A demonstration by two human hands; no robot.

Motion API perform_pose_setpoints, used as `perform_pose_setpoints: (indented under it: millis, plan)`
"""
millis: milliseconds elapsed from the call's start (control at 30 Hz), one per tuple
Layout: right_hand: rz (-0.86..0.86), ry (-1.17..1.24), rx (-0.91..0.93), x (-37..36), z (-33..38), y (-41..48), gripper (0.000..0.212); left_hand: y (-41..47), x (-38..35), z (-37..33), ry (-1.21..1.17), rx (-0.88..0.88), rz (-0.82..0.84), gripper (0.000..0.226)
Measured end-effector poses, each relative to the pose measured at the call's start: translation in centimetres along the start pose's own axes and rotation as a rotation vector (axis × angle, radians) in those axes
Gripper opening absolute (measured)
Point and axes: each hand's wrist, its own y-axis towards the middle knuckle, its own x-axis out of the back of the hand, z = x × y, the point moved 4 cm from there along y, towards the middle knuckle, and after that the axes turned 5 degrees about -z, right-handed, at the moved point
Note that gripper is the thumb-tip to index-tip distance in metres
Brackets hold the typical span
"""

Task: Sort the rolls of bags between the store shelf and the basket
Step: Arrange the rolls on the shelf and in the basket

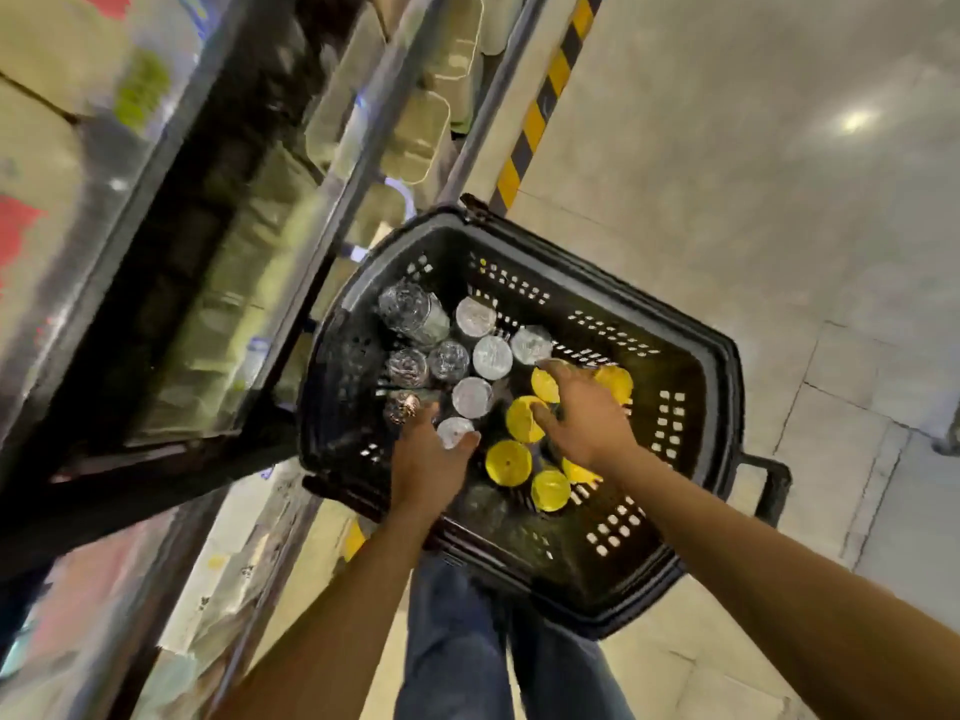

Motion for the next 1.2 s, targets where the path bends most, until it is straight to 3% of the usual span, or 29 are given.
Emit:
perform_pose_setpoints:
  millis: [300, 433, 533, 600, 667, 800, 1200]
  plan:
    - [0.062, -0.145, 0.171, -11.8, -5.5, 12.8, 0.080, 12.3, -11.0, 7.1, 0.129, 0.198, 0.082, 0.076]
    - [0.074, -0.283, 0.247, -14.3, -6.6, 14.8, 0.092, 13.8, -12.9, 9.0, 0.157, 0.194, 0.099, 0.078]
    - [0.027, -0.384, 0.267, -15.0, -6.8, 15.7, 0.094, 13.8, -13.6, 9.6, 0.174, 0.170, 0.097, 0.066]
    - [-0.016, -0.414, 0.267, -15.4, -6.6, 15.8, 0.093, 13.9, -13.6, 9.7, 0.180, 0.168, 0.072, 0.072]
    - [-0.065, -0.401, 0.256, -15.7, -6.4, 16.0, 0.091, 14.0, -13.5, 9.7, 0.180, 0.174, 0.045, 0.076]
    - [-0.109, -0.290, 0.210, -15.6, -6.3, 15.9, 0.084, 13.9, -12.7, 9.3, 0.165, 0.177, 0.003, 0.063]
    - [-0.133, 0.055, 0.193, -9.4, -3.7, 9.5, 0.081, 7.5, -6.7, 6.0, 0.182, 0.139, 0.031, 0.071]
